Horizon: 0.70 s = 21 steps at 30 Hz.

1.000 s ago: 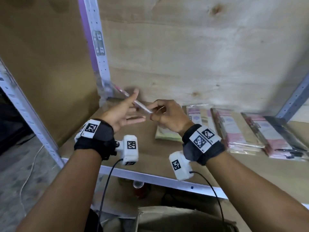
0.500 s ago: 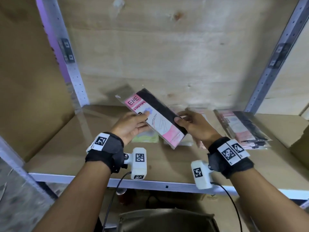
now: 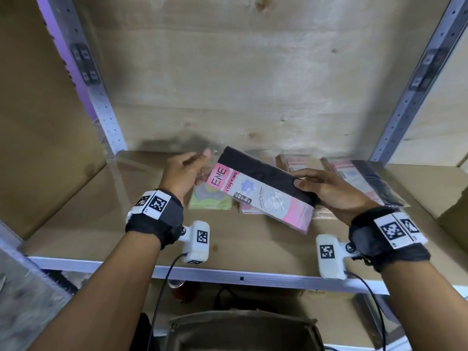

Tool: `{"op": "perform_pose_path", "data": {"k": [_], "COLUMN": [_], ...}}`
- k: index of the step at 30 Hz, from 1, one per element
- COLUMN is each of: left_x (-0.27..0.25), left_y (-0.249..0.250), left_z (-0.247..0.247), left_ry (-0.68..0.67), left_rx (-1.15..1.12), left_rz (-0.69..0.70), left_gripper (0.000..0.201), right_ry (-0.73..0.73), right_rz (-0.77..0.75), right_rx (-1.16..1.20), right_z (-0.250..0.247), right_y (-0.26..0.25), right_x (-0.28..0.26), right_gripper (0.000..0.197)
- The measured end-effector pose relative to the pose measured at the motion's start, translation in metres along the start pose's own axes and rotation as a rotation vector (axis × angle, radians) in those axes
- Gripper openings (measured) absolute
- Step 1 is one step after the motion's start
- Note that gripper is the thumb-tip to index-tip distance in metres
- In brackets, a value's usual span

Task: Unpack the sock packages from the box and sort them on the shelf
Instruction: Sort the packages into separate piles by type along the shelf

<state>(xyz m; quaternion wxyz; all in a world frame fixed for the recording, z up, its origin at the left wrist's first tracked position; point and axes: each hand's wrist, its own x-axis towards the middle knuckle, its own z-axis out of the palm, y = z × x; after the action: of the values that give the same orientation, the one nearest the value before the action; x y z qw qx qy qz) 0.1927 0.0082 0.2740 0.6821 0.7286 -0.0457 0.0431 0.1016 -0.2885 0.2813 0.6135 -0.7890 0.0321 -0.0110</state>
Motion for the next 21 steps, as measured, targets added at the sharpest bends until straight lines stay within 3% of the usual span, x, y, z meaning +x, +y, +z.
{"op": "perform_pose_path", "data": {"k": [4,10,13,15,17,21], "left_x": [-0.001,-0.004,-0.005,-0.004,-0.007,-0.011], "left_y": [-0.008,-0.008,-0.014,-0.017,-0.015,-0.008], "left_z": [0.004,0.018,0.016,0.016,0.019,0.020], "left_ry": [-0.099,0.012,0.064,0.051,0.019,-0.011], "left_rx": [0.167,0.261,0.299,0.255,0.101,-0.151], "left_rz": [0.004,-0.042,0.000,0.004,-0.038,-0.195], "left_gripper": [0.017,0.041,0.055,0.059,0.050,0.045], "right_ry": [0.039,-0.013,-0.004,-0.014,-0.036,-0.079], "right_rz": [0.029,0.060,0.063,0.044,0.007,-0.049], "right_rx": [-0.024,-0.040,-0.031,-0.019,0.013,0.067], "right_z": [-0.003,0.003,0.004,0.004,0.005,0.007], "right_y": [0.001,0.002,0.003,0.003,0.003,0.004], "right_x": [-0.002,-0.005,-0.005,-0.005,-0.006,-0.005], "right_gripper": [0.017,0.020,0.022,0.022,0.018,0.014]}}
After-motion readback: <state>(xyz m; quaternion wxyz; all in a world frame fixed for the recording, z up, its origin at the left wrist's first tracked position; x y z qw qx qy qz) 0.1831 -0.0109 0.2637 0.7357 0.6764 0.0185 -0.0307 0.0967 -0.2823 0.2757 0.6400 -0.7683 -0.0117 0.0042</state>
